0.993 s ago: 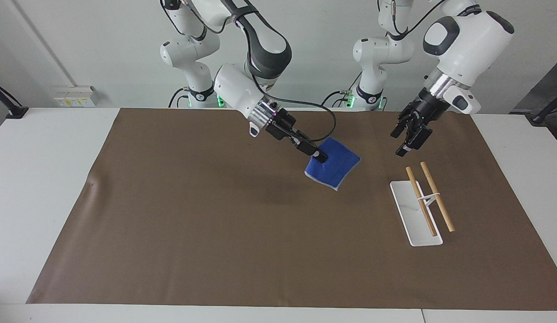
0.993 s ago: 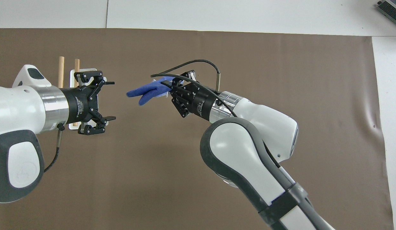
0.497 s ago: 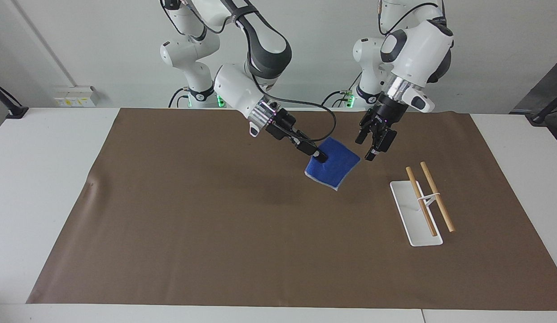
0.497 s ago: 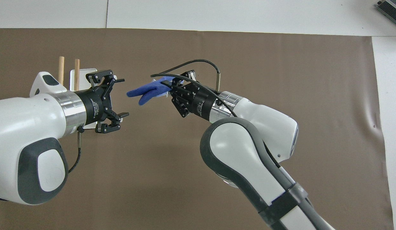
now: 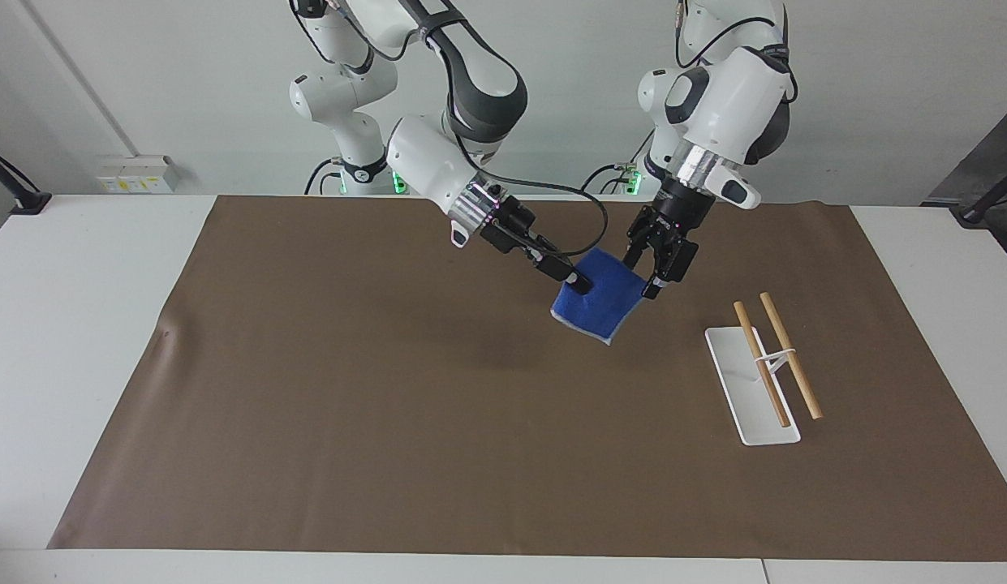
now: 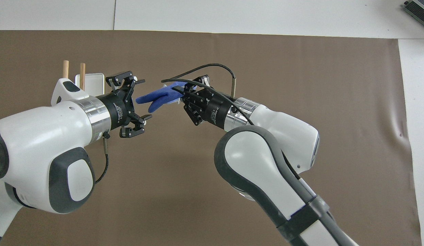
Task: Right arm passes towel to left arm to hang
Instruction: 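Close the left gripper on the towel beside the right gripper, then open the right gripper and pull the towel back with the left gripper, then drape the towel over the rack crossbar with the left gripper while the right gripper retracts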
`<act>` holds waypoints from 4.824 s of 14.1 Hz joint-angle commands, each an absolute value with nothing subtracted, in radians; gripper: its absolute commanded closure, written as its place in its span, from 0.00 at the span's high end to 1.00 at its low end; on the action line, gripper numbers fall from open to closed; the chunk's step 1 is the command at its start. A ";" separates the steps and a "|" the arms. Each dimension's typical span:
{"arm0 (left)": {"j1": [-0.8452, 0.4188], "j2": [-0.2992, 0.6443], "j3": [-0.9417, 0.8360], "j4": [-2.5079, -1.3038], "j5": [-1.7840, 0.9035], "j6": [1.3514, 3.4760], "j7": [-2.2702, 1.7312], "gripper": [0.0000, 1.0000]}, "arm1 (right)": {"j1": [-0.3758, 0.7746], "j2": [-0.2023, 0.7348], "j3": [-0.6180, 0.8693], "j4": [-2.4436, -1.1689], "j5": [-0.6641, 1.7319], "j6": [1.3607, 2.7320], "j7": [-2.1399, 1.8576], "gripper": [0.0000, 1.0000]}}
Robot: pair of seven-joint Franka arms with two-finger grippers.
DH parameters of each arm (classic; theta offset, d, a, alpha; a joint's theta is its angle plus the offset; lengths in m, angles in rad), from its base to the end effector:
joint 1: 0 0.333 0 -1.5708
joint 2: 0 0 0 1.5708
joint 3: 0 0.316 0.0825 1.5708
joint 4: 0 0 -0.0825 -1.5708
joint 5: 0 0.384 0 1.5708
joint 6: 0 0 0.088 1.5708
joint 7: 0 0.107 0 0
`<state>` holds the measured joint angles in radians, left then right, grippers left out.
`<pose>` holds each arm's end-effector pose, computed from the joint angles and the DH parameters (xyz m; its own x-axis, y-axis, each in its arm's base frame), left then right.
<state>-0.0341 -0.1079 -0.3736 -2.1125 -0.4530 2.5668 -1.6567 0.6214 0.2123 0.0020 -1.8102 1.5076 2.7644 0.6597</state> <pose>0.5174 -0.2228 0.5204 0.1123 0.9102 -0.3986 0.8986 0.0782 0.4317 0.5513 0.3442 0.4760 0.4627 -0.6177 -0.6359 -0.7601 0.0927 -0.6431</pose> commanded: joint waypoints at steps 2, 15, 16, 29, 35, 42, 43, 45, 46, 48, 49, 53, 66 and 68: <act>-0.044 -0.103 -0.370 -2.120 -0.471 2.600 -1.663 0.91 | 0.620 0.225 0.008 -1.790 1.528 2.787 0.655 0.00; -0.041 -0.101 -0.371 -2.120 -0.469 2.597 -1.603 0.00 | 0.620 0.225 0.008 -1.792 1.528 2.789 0.655 0.00; -0.041 -0.101 -0.371 -2.118 -0.469 2.597 -1.557 0.00 | 0.620 0.225 0.008 -1.790 1.528 2.789 0.655 0.00; -0.041 -0.060 -0.371 -2.028 -0.454 2.591 -1.079 0.00 | 0.611 0.222 0.003 -1.835 1.409 2.869 0.366 1.00; -0.035 -0.060 -0.380 -2.036 -0.422 2.588 -0.986 0.00 | 0.493 0.233 0.000 -1.856 1.079 2.855 0.125 1.00; -0.018 -0.046 -0.232 -2.055 -0.420 2.556 -0.899 0.00 | 0.316 0.241 -0.006 -1.836 0.400 2.656 0.112 1.00; -0.018 -0.046 -0.192 -2.059 -0.420 2.554 -0.897 0.00 | 0.293 0.241 -0.008 -1.832 0.327 2.628 0.117 1.00; -0.018 -0.046 -0.135 -2.071 -0.420 2.551 -0.899 0.00 | 0.252 0.239 -0.009 -1.822 0.226 2.559 0.120 1.00; -0.018 -0.049 -0.115 -2.085 -0.420 2.551 -0.899 0.00 | 0.232 0.235 -0.011 -1.819 0.183 2.525 0.120 1.00; -0.017 -0.058 -0.085 -2.114 -0.420 2.553 -0.903 0.00 | 0.192 0.221 -0.012 -1.781 0.100 2.412 0.120 1.00; -0.017 -0.060 -0.071 -2.123 -0.420 2.553 -0.905 0.00 | 0.180 0.212 -0.014 -1.754 0.068 2.346 0.120 1.00; -0.017 -0.061 -0.032 -2.134 -0.420 2.553 -0.907 0.00 | 0.115 0.131 -0.018 -1.689 0.011 2.110 0.118 1.00; -0.009 -0.058 0.109 -2.134 -0.419 2.566 -0.899 0.00 | 0.029 -0.035 -0.067 -1.522 -0.040 1.568 0.160 1.00; -0.009 -0.052 0.120 -2.123 -0.419 2.568 -0.899 0.00 | 0.038 -0.066 -0.098 -1.555 0.018 1.552 0.182 1.00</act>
